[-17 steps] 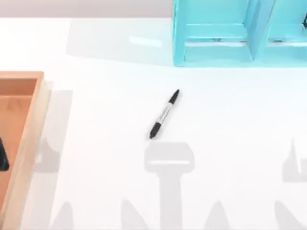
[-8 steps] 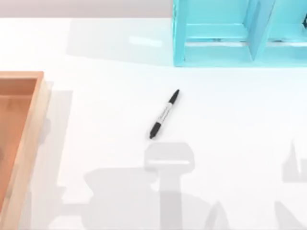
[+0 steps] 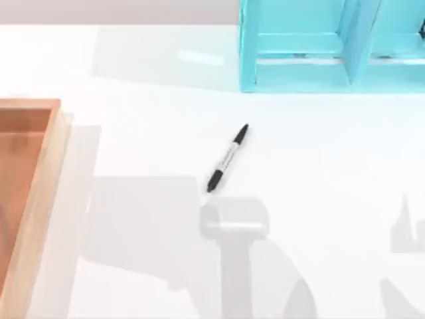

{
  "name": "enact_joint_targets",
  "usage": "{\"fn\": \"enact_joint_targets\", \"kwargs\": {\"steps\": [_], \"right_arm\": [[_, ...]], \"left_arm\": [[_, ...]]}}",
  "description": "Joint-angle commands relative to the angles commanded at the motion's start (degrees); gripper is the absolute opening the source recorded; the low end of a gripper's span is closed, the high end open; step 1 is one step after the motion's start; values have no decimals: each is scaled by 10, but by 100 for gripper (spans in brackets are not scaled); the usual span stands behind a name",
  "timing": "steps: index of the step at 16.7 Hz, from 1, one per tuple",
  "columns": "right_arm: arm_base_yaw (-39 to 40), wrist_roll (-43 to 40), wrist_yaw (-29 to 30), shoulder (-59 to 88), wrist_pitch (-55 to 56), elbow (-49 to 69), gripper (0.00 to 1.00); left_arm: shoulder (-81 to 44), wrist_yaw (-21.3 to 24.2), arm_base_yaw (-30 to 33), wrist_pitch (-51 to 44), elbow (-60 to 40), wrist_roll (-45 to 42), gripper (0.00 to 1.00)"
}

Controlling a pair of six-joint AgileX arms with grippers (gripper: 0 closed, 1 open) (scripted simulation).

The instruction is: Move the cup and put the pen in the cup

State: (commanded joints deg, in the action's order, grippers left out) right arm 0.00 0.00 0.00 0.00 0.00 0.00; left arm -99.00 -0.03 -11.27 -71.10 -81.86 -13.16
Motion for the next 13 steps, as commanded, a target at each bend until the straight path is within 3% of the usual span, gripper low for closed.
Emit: {"fn": "enact_joint_targets", "kwargs": {"steps": [8, 13], "right_arm": [[0, 0, 0, 0, 0, 0, 100], [0, 0, 0, 0, 0, 0, 100]], "left_arm": [[-18, 0, -1, -5, -7, -1, 100], [-46, 0, -3, 107, 74, -3, 100]]}}
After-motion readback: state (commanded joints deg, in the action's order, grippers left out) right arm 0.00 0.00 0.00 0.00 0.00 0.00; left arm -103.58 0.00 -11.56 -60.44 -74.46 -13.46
